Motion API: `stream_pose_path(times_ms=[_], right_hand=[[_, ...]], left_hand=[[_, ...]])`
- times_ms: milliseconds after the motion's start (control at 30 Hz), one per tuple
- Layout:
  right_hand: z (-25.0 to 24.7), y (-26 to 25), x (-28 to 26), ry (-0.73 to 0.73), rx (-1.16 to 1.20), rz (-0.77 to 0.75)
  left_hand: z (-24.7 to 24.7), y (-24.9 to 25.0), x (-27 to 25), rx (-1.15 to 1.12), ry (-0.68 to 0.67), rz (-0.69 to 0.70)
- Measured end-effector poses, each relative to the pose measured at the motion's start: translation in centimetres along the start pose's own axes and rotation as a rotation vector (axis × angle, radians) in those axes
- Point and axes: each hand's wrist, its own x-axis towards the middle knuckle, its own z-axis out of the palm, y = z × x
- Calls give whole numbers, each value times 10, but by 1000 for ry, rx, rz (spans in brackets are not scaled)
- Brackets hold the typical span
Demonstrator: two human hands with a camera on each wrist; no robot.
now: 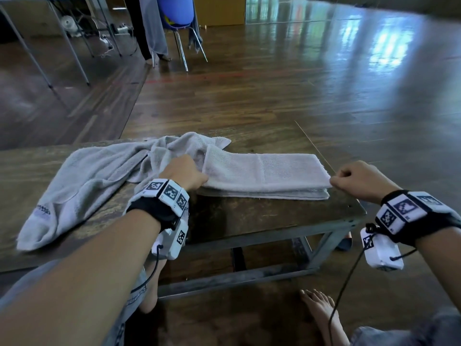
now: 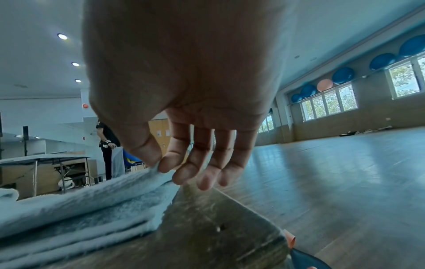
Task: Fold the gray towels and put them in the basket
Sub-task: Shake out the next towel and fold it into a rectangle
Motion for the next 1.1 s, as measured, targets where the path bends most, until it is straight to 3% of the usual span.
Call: stream_pose_path(times_ms=[100,167,267,367,467,600,667,800,900,1100], right_hand=[[1,-3,-5,-90,-138,58],[6,-7,-8,-40,-257,50],[16,-14,-8,79,-217,-203],[30,-21,-7,-115,-242,-433],[35,-30,-8,-234,-362,-399],[36,-43,-14,-85,-459,-444],[44,-49,-20,-35,-367,-506],[70,-64,-29,-205,-288,-542],[96,-66,-32,-367,-401,-443],[101,-53,-25,-378,-344,-368]], left_hand=[[-2,1,-3,2,-43,-36],[4,6,-7,57,12,4],[15,18,-11,43,116,262],[24,30,-16,147,-62,463],[30,39,-22,232,-108,433],[34,50,-30,146,20,485],[43,57,-34,143,41,546],[68,64,-39,193,-119,532],[83,59,-41,193,-248,457],[83,48,-35,227,-262,433]])
